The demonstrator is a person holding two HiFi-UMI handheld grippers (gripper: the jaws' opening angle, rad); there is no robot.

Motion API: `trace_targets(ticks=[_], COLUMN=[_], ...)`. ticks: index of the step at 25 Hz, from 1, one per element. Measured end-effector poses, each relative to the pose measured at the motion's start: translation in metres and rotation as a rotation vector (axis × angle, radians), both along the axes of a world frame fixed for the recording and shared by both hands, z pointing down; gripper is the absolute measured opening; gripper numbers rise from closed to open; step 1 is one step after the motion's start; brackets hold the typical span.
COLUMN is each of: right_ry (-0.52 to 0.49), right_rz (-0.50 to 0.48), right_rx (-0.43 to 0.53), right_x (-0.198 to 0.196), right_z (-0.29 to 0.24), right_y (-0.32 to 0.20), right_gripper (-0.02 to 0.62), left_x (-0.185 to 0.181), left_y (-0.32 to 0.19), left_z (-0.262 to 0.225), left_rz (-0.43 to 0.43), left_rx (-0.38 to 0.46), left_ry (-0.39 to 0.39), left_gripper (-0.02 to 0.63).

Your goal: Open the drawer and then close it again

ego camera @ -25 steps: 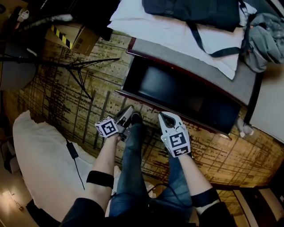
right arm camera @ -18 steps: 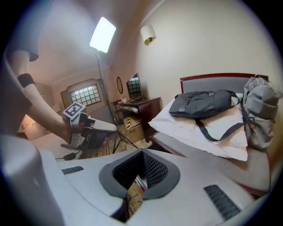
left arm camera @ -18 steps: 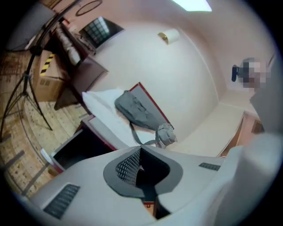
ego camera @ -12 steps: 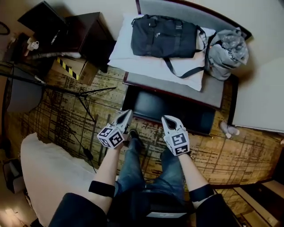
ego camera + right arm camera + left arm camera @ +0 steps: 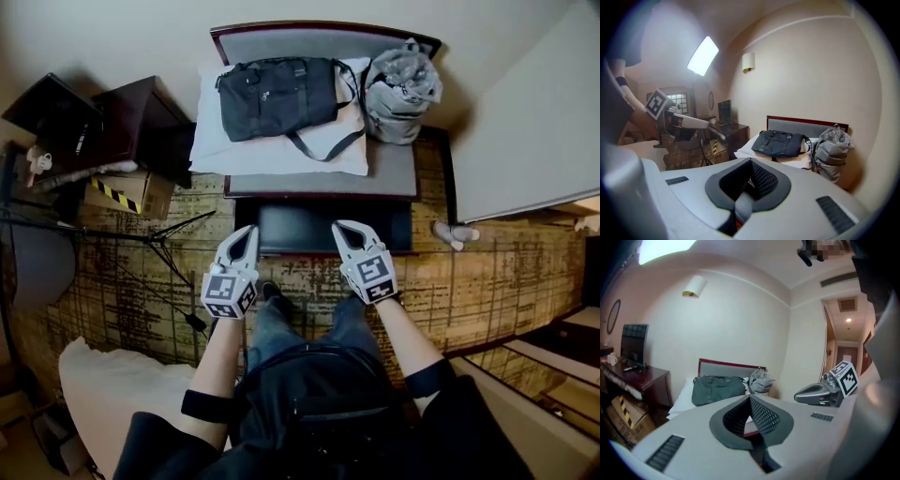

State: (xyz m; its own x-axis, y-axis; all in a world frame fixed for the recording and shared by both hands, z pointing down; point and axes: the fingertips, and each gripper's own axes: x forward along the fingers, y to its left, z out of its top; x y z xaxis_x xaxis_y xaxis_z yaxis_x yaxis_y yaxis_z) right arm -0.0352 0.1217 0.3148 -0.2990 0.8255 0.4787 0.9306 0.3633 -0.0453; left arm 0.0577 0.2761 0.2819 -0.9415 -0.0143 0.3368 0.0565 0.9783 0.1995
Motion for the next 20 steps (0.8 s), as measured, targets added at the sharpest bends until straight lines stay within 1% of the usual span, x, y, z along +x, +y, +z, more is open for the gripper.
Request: trace_targets(ticks=[3,6,9,12,15,20], right_ry=[-0.017,-0.019,-0.001,0.006,0.005,0.005], right_rz=[0.058,0.119,0.188,0.237,0.264,0.266], right_rx=[-0.008,-0.032,-0.062,-0.061,-0.06,-0.05], right_x=[-0.011,-0.016,-0.022,-0.027,-0.029,-0.03], right_z=[-0.014,-0.025,-0.029,-0.026,-0.026,-0.023], right_y=[-0.02,-0.04,-0.063,-0.086,-0.1,-0.109], right_gripper=[0.006,0.005,0.005,0.005,0.006,0.006], left_x=[-0.008,-0.008,-0.008,-0.009,-0.013,-0.021], left_y=[-0.008,-0.017,-0.024,-0.031,-0.036,-0.045], left_z=[-0.017,-0.023,-0.025,-0.023,-0.022,-0.025], left_rz=[0.038,0.067,0.074,0.074,0.087,0.113], left_rx=[-0.039,-0.062,-0.05,-0.03,-0.037,-0.06], left_ry=[-0.006,-0.003,-0.003,0.002,0.005,0.005], left_gripper=[0.001,0.001,0.001,0.001,0.001,0.001])
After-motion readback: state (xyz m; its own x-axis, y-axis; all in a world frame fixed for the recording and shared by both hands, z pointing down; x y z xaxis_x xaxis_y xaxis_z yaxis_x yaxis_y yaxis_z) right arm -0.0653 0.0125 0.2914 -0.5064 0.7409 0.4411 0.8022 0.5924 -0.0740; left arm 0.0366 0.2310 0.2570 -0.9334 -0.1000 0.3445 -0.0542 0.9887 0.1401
